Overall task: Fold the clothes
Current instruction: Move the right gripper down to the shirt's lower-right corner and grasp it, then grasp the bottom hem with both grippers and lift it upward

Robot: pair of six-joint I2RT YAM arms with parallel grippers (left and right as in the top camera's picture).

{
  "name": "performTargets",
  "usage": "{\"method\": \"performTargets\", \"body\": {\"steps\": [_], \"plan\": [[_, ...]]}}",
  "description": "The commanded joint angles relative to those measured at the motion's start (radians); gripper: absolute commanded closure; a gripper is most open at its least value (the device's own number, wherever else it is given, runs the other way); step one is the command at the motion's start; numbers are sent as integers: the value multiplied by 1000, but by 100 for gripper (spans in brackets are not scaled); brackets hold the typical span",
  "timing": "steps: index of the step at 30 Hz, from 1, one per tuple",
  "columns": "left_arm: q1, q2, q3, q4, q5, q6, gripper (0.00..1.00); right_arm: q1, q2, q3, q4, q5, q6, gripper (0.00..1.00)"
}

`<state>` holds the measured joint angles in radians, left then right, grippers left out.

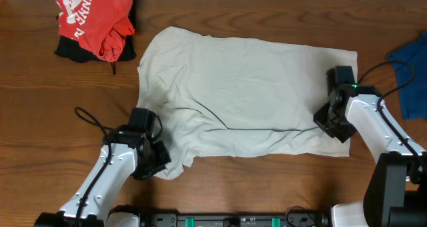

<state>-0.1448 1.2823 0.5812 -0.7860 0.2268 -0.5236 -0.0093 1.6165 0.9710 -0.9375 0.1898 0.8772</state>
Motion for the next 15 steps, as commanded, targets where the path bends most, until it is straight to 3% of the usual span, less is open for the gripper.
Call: {"method": "performTargets", "body": {"steps": [1,15], "plan": [[4,-40,40,-44,32,8,94,-5,-12,-3,-23,24,5,99],[4,-249,89,-169,111,0,94,-4,-229,-3,-132,20,3,99]]}}
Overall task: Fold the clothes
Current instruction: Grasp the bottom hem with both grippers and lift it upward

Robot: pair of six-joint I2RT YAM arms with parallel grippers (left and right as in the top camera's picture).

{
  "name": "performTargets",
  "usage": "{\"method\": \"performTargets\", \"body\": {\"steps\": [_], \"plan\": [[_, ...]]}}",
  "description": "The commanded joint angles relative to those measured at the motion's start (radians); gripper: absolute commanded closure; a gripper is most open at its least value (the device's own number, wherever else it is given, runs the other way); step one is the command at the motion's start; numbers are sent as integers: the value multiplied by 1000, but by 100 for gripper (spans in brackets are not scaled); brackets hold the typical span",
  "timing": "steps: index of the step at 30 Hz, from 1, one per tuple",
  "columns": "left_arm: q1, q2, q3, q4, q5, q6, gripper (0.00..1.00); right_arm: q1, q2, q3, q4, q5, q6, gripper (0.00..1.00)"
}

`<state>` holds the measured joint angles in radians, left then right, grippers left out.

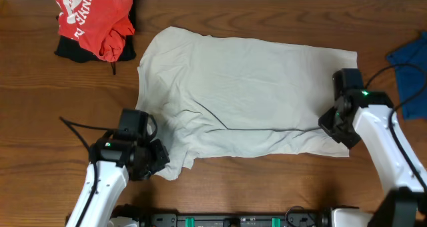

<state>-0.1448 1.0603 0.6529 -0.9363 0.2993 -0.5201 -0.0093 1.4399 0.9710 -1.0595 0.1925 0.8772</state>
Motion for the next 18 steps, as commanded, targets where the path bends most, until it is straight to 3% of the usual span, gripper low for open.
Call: {"method": "performTargets", "body": {"steps": [1,18], "plan": [[4,-38,18,-32,42,-8,94,-4,-67,-3,-14,12,-4,99],[4,-151,175,-192,49,-12,94,-4,-142,-3,-177,18,-6,99]]}}
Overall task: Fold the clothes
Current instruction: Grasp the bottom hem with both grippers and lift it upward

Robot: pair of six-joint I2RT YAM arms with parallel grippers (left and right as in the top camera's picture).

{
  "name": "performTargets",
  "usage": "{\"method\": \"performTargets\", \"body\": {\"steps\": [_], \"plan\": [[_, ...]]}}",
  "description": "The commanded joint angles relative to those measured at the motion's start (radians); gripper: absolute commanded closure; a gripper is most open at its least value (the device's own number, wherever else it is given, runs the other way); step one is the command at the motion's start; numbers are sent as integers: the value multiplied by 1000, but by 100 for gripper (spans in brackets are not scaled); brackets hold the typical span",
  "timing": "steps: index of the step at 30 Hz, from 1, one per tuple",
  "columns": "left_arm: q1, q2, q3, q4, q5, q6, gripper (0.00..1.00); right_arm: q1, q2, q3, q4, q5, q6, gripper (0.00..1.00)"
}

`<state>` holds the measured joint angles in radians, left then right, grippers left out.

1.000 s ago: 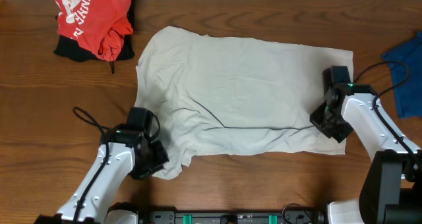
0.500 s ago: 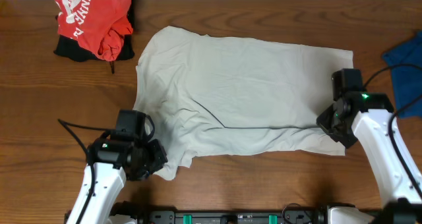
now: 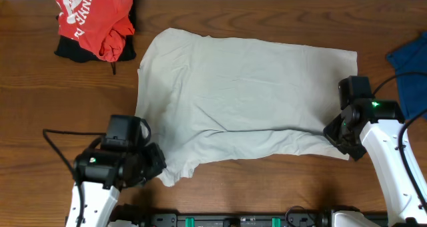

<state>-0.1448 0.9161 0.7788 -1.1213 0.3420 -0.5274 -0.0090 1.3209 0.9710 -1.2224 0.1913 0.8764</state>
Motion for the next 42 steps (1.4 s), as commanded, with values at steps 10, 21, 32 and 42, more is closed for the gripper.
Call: {"method": "performTargets", "body": {"steps": [10,21,32,42], "plan": [[4,-2,74,65,-183,-5,94,-5,-116,-2,-44,76,-5,99],[4,21,74,322,-331,3,94,-5,-150,-3,82,60,-5,99],[4,184,74,534,-355,37,94,-5,-149,-3,147,67,10,99],[4,394,74,706,-355,39,94,-5,-114,-5,165,114,47,99]]}}
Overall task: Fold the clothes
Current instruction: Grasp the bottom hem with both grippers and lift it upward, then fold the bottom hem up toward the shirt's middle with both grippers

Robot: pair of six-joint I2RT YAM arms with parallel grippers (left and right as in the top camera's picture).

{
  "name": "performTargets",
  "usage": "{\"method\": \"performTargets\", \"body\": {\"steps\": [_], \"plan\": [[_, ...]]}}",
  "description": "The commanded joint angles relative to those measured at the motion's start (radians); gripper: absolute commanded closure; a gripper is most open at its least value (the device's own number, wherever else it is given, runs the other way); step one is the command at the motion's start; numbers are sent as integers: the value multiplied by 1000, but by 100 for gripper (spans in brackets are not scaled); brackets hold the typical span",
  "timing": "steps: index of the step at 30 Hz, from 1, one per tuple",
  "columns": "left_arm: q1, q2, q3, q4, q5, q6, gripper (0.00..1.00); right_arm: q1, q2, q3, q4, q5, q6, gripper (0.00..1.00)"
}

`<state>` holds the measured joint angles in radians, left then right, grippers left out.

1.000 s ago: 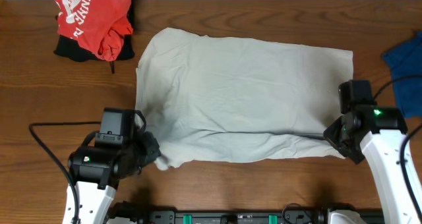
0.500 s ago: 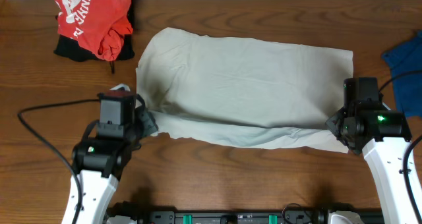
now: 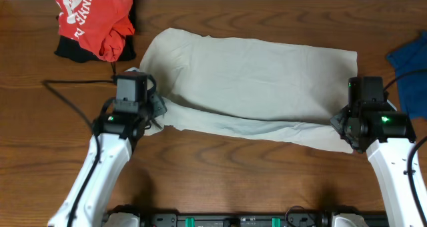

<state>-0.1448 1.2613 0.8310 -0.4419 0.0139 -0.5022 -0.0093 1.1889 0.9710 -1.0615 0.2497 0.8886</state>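
A pale grey shirt (image 3: 253,73) is spread across the middle of the wooden table in the overhead view. Its near edge is turned up into a long, lighter strip running from left to right. My left gripper (image 3: 155,112) is at the shirt's near left corner, shut on bunched cloth lifted off the table. My right gripper (image 3: 341,123) sits at the near right corner and grips the hem there. Both sets of fingertips are mostly hidden under the wrists and the cloth.
A crumpled red garment (image 3: 93,20) lies on a black one (image 3: 67,50) at the far left corner. A blue cloth (image 3: 410,70) lies at the right edge. The left arm's cable (image 3: 73,82) trails over the table to the left.
My left gripper has moved from the table's near left toward the far side, taking the shirt's corner with it. The near edge has risen into a fold. The right gripper has shifted slightly right.
Both grippers first sat at the shirt's near corners with the cloth flat and wrinkled. They then drew apart and toward the near edge, pulling the hem straighter. Now the near edge is lifted and carried toward the far side, most on the left.
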Motion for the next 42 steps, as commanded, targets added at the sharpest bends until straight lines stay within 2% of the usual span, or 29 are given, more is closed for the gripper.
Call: {"method": "performTargets", "body": {"steps": [1,10,15,20,27,39,41,42], "plan": [[4,66,21,42,-27,24,94,-4,23,-5,8,63,40,99],[4,192,21,198,-27,99,94,-5,92,-5,127,117,42,99],[4,238,21,223,-39,151,93,-5,140,-5,180,132,42,99],[5,262,19,216,-135,154,89,-6,183,-5,187,198,43,99],[5,277,19,236,-144,195,88,-19,200,-5,183,256,43,99],[5,287,19,338,-188,195,87,-23,201,-5,168,285,43,99],[5,287,19,349,-188,195,83,-23,202,-5,164,299,43,99],[5,287,19,354,-188,195,75,-23,203,-5,163,301,42,99]]}}
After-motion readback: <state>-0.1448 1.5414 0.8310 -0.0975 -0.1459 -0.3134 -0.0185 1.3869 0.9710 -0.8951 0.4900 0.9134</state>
